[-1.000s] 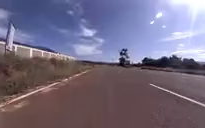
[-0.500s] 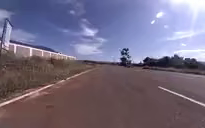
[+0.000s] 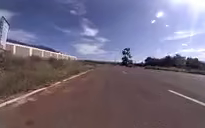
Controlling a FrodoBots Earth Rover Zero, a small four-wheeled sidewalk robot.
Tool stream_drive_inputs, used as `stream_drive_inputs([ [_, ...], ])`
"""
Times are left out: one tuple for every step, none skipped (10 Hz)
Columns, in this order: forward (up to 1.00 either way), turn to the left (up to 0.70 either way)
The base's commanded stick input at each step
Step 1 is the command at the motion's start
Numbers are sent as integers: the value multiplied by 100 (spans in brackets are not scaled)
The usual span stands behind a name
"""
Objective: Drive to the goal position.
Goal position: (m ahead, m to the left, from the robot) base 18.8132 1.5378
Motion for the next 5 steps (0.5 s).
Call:
stream_drive_inputs([
  [98,0],
  [98,0],
  [98,0],
  [98,0],
  [98,0],
])
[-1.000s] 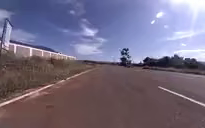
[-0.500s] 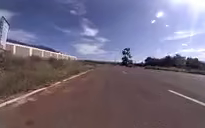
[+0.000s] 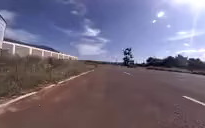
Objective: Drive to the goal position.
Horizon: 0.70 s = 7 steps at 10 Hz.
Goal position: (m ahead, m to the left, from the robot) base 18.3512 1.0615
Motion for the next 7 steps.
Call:
stream_drive_inputs([
  [97,0],
  [97,0],
  [97,0],
  [96,0],
  [96,0],
  [96,0],
  [97,0],
])
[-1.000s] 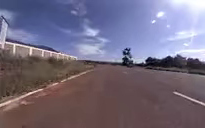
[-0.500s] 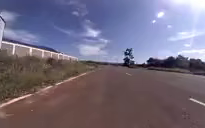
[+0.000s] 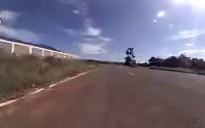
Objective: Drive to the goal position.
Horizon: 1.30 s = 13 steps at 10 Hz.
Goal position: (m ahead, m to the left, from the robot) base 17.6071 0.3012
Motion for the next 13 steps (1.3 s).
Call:
stream_drive_inputs([
  [97,0],
  [97,0],
  [97,0],
  [97,0],
  [97,0],
  [97,0],
  [97,0],
  [97,0],
  [97,0],
  [97,0],
  [97,0],
  [97,0],
  [97,0],
])
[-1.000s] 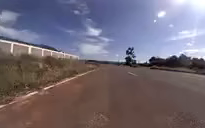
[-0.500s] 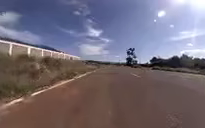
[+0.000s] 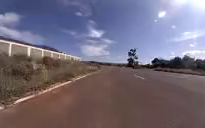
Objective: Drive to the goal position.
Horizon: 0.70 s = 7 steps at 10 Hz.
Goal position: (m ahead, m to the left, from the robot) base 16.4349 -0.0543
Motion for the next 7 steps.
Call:
stream_drive_inputs([
  [97,0],
  [97,-8],
  [97,-15],
  [97,-23],
  [97,-35],
  [97,-29],
  [97,0],
])
